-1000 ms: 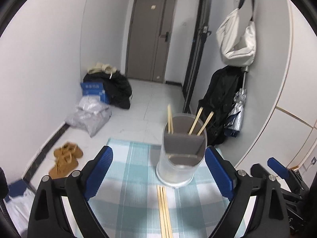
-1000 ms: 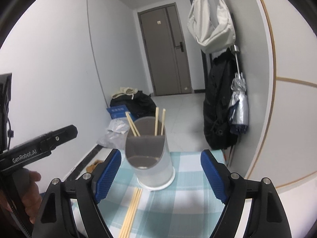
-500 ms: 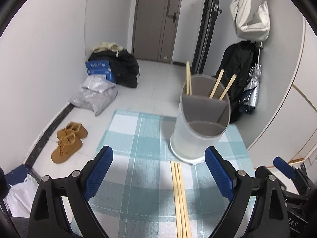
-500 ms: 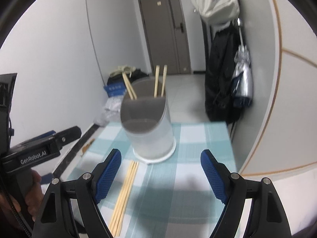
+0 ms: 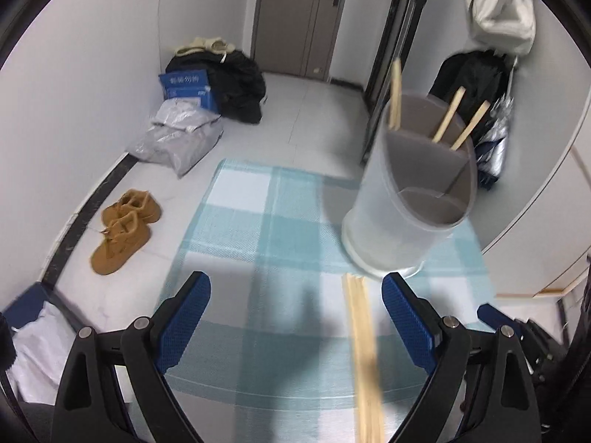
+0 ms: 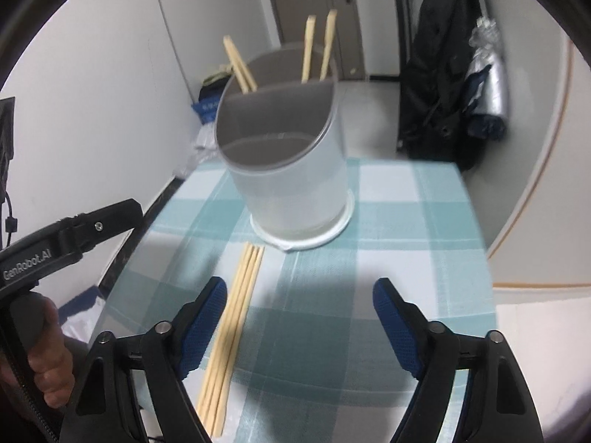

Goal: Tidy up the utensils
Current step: 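Move both open grippers back toward the loose chopsticks on the cloth, then lower the right gripper onto the loose chopsticks and close on one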

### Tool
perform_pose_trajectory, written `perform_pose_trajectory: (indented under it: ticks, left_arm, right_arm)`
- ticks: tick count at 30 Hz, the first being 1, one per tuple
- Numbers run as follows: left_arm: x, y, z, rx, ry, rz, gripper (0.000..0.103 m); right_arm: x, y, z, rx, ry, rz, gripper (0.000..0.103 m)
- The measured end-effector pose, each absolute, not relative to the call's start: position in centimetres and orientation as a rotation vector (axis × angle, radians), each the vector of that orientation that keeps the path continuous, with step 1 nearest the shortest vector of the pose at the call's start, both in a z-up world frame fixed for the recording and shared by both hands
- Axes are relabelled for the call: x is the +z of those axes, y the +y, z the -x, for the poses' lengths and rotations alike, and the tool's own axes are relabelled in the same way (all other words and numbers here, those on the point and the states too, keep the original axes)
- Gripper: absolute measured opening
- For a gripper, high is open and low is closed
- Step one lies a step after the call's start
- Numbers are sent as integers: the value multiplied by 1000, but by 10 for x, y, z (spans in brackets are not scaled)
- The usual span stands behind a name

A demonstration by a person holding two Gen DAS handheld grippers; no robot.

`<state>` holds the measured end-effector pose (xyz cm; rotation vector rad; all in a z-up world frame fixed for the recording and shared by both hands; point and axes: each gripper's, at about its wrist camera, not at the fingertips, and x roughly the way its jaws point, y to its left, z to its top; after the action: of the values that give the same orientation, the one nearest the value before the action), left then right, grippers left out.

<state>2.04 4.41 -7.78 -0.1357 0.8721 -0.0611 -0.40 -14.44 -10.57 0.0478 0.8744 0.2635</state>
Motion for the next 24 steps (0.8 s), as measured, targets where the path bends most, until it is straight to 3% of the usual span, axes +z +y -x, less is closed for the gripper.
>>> perform_pose_trajectory:
  ticks: [4,11,24]
  left_arm:
    - [-78,54,-24,-42,888,137,91]
    - [-79,78,-27,11,896,177,91]
    - [-76,98,-24,34,883,247,91]
  right_arm:
    - [-120,-132,-8,276,928,-36,69]
    - [-140,-112,-22,313,1039,12,48]
    - [-154,-95,-22,312,1097,92,37]
